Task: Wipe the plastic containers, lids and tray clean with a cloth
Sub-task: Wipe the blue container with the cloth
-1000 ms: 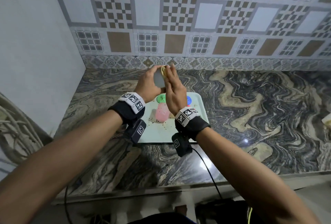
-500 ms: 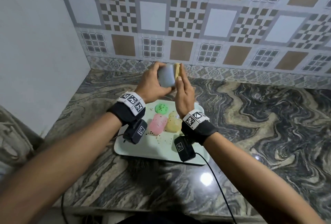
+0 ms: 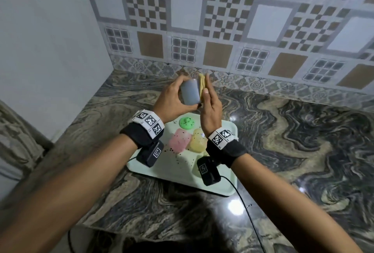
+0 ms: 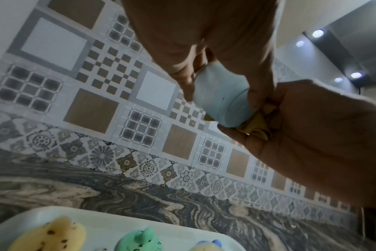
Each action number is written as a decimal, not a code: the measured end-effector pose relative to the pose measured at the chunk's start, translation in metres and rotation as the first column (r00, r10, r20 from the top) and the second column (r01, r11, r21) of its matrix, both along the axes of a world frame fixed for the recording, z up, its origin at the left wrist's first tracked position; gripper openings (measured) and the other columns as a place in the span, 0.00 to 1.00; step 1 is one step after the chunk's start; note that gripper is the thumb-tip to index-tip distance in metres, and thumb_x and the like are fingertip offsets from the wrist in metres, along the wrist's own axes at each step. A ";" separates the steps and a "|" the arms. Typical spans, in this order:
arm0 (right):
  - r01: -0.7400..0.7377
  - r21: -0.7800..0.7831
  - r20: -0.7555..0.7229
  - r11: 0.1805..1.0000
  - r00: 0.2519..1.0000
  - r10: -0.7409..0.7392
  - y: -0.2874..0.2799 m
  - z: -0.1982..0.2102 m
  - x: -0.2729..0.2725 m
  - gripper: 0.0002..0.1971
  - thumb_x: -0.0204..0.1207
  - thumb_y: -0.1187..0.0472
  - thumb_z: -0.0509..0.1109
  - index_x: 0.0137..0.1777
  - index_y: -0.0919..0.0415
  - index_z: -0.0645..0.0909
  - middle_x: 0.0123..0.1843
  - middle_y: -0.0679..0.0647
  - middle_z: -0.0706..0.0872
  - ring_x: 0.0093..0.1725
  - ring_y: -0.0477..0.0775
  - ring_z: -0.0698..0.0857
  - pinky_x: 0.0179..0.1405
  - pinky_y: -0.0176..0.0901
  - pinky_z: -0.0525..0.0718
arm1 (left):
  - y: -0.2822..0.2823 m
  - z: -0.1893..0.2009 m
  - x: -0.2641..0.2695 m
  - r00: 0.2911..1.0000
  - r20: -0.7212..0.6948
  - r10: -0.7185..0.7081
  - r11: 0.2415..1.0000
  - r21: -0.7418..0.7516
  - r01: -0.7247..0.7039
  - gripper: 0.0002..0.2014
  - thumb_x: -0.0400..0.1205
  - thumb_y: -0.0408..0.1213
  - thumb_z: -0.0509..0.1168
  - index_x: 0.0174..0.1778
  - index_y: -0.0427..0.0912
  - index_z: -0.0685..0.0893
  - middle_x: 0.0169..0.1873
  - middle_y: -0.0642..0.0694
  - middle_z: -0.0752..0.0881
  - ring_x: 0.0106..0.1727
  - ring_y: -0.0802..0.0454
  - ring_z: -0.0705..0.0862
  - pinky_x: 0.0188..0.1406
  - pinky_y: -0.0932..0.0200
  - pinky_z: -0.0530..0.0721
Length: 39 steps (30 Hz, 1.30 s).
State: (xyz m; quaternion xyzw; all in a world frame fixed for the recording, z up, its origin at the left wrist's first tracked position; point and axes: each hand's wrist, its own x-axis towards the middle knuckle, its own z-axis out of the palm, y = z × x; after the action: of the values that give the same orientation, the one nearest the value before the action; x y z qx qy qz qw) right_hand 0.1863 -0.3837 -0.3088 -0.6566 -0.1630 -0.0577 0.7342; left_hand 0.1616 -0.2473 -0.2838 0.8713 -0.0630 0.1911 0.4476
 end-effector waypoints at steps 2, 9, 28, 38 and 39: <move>-0.051 0.096 -0.089 0.994 0.994 0.060 0.006 0.005 0.003 0.20 0.87 0.56 0.56 0.77 0.49 0.74 0.78 0.52 0.76 0.75 0.57 0.77 0.70 0.68 0.79 | 0.006 -0.003 -0.003 0.999 0.037 -0.006 0.996 -0.085 0.009 0.35 0.62 0.48 0.82 0.63 0.45 0.74 0.58 0.47 0.82 0.58 0.50 0.84 0.52 0.50 0.88; -0.017 -0.025 -0.058 1.000 0.998 0.015 0.028 0.021 0.001 0.20 0.87 0.55 0.60 0.77 0.59 0.75 0.71 0.56 0.83 0.69 0.57 0.82 0.65 0.67 0.83 | 0.039 0.004 0.000 0.996 0.083 -0.031 1.000 0.005 0.031 0.36 0.64 0.40 0.83 0.68 0.44 0.77 0.66 0.53 0.79 0.64 0.62 0.77 0.55 0.73 0.79; 0.174 -0.152 -0.005 0.973 0.984 -0.177 0.036 0.028 -0.005 0.25 0.84 0.49 0.63 0.79 0.56 0.73 0.72 0.55 0.82 0.67 0.49 0.83 0.69 0.57 0.81 | 0.068 0.014 0.016 0.983 0.158 -0.091 0.991 -0.082 0.105 0.37 0.60 0.42 0.83 0.64 0.42 0.78 0.57 0.48 0.83 0.58 0.49 0.84 0.55 0.64 0.85; 0.122 -0.207 -0.068 0.971 0.988 -0.139 0.032 0.033 0.003 0.26 0.82 0.50 0.63 0.78 0.55 0.73 0.66 0.57 0.86 0.60 0.56 0.85 0.61 0.66 0.85 | 0.065 0.015 0.020 0.977 0.152 -0.147 0.966 -0.190 0.175 0.36 0.59 0.40 0.84 0.62 0.43 0.76 0.58 0.45 0.83 0.58 0.57 0.84 0.57 0.61 0.86; 0.158 -0.228 -0.056 0.961 0.983 -0.175 0.031 0.034 0.003 0.26 0.81 0.47 0.62 0.78 0.53 0.73 0.64 0.56 0.87 0.59 0.57 0.86 0.59 0.64 0.86 | 0.066 0.014 0.022 0.979 0.137 -0.153 0.967 -0.184 0.177 0.36 0.59 0.38 0.84 0.62 0.44 0.76 0.57 0.45 0.82 0.58 0.56 0.84 0.58 0.60 0.86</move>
State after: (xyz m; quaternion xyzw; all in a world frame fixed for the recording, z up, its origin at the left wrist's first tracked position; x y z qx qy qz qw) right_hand 0.1890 -0.3532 -0.2747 -0.7477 -0.0847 -0.0760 0.6542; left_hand 0.1833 -0.1808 -0.2698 0.8015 -0.1437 0.2111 0.5408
